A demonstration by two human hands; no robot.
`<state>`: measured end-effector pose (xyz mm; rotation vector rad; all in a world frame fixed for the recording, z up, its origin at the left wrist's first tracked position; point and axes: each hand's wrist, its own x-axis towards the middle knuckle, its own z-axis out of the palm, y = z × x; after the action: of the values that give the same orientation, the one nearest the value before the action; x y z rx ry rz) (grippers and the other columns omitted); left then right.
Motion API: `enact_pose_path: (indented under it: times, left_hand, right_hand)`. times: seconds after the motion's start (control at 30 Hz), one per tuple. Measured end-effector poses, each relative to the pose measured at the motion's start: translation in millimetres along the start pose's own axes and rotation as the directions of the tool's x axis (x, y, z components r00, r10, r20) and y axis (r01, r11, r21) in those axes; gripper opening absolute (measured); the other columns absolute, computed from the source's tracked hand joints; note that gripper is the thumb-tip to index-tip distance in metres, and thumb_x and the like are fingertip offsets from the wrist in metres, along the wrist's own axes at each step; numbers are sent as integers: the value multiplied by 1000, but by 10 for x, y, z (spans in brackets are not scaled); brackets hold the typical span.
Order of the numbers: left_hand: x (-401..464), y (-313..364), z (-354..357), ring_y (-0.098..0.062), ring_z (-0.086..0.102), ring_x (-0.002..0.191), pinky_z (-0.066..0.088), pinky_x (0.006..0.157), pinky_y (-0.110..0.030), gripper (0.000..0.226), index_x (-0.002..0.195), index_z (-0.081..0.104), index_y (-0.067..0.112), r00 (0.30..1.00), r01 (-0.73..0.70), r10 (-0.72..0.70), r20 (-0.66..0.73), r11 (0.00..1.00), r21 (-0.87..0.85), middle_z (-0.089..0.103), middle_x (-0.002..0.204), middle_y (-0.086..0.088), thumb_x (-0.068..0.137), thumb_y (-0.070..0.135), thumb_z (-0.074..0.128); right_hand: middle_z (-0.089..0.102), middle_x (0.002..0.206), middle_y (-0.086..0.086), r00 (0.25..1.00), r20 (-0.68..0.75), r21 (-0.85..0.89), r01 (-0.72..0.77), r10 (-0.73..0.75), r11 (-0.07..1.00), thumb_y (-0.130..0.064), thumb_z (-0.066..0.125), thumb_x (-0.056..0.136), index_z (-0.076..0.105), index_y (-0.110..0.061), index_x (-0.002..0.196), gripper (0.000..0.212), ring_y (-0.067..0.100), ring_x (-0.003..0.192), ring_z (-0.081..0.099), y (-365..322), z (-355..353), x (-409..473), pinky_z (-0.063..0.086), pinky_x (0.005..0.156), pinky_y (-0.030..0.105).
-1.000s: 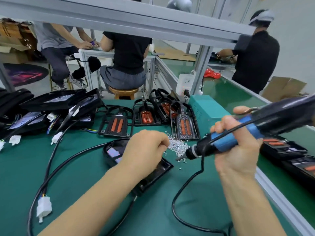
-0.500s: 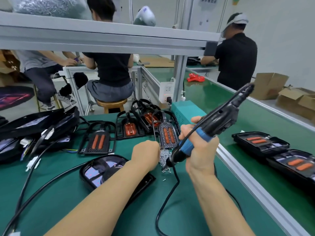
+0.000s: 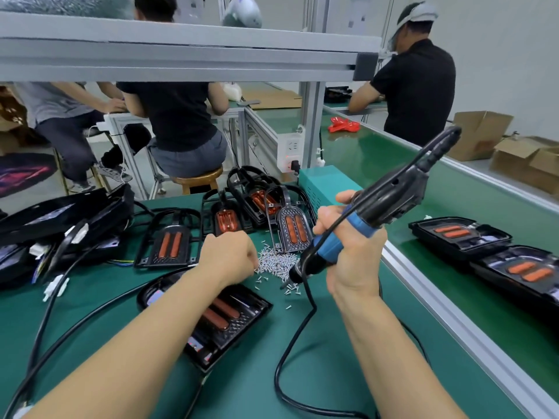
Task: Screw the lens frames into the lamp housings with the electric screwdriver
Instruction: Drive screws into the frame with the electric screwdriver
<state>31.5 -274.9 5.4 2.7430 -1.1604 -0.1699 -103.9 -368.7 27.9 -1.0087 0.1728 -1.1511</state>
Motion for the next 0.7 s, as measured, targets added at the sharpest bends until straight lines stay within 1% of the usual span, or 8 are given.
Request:
enact_pose_path:
  times: [0.07, 0.13, 0.2, 0.3, 0.4, 0.53, 0.63, 0.7]
  left_hand:
    - [-15, -11, 45, -14, 61, 95, 30, 104, -37, 10, 76, 70, 28, 999, 8, -8, 33, 1000, 9, 71, 89, 11, 78, 19, 73]
    - [-14, -4, 91, -14, 61, 94, 27, 105, -38, 4, 78, 72, 26, 999, 2, -2, 44, 1000, 9, 71, 88, 11, 77, 22, 75]
    - [-8, 7, 134, -14, 61, 93, 28, 103, -39, 1, 78, 73, 25, 999, -18, 17, 33, 1000, 26, 72, 87, 10, 78, 26, 74]
    - [-8, 22, 197, -15, 61, 93, 29, 96, -36, 6, 77, 73, 26, 999, -40, 40, 2, 998, 50, 72, 86, 8, 80, 31, 72]
    - [17, 55, 234, -18, 60, 95, 32, 90, -35, 5, 80, 73, 23, 998, -50, 52, -18, 996, 76, 71, 88, 6, 81, 23, 68]
    - [63, 139, 215, -25, 61, 94, 35, 84, -35, 14, 89, 69, 17, 999, -30, 27, 23, 994, 106, 69, 92, 0, 80, 12, 59]
    - [74, 169, 173, -27, 59, 90, 34, 81, -35, 9, 79, 61, 14, 993, -42, 30, 117, 994, 104, 66, 89, -3, 79, 7, 56]
    - [61, 157, 159, -27, 59, 92, 34, 82, -36, 11, 75, 57, 15, 987, -51, 37, 155, 995, 88, 68, 92, -4, 78, 5, 57]
  right_hand:
    - [57, 56, -3, 1000, 2, -7, -8, 8, 1000, 0, 66, 64, 66, -28, 69, 28, 16, 51, 53, 11, 30, 5, 45, 53, 26]
    - [56, 57, -2, 1000, 13, -25, -10, 10, 1000, 0, 65, 63, 67, -30, 67, 30, 17, 53, 52, 23, 61, 1, 45, 54, 26]
    - [54, 59, 0, 1000, 23, -34, -6, 7, 999, 0, 65, 63, 67, -29, 66, 30, 17, 53, 52, 29, 76, -8, 45, 53, 26]
    - [57, 56, -4, 999, 39, -34, 3, -2, 999, 1, 64, 64, 68, -30, 66, 32, 14, 52, 54, 23, 64, -21, 46, 53, 25]
    - [57, 56, -5, 1000, 16, -39, 1, -1, 999, -1, 65, 63, 68, -31, 66, 31, 15, 52, 53, 3, 46, -21, 46, 52, 25]
    - [57, 58, -2, 1000, 11, -54, -7, 8, 998, -2, 69, 60, 68, -30, 67, 29, 17, 52, 52, -5, 43, -35, 46, 53, 26]
    - [59, 59, -2, 1000, 20, -57, -5, 6, 998, -16, 74, 53, 68, -32, 69, 24, 17, 53, 53, -12, 33, -55, 47, 54, 26]
    - [60, 59, -3, 1000, 23, -70, 1, 1, 998, -13, 74, 54, 68, -33, 69, 26, 16, 53, 54, -27, 22, -65, 47, 55, 27]
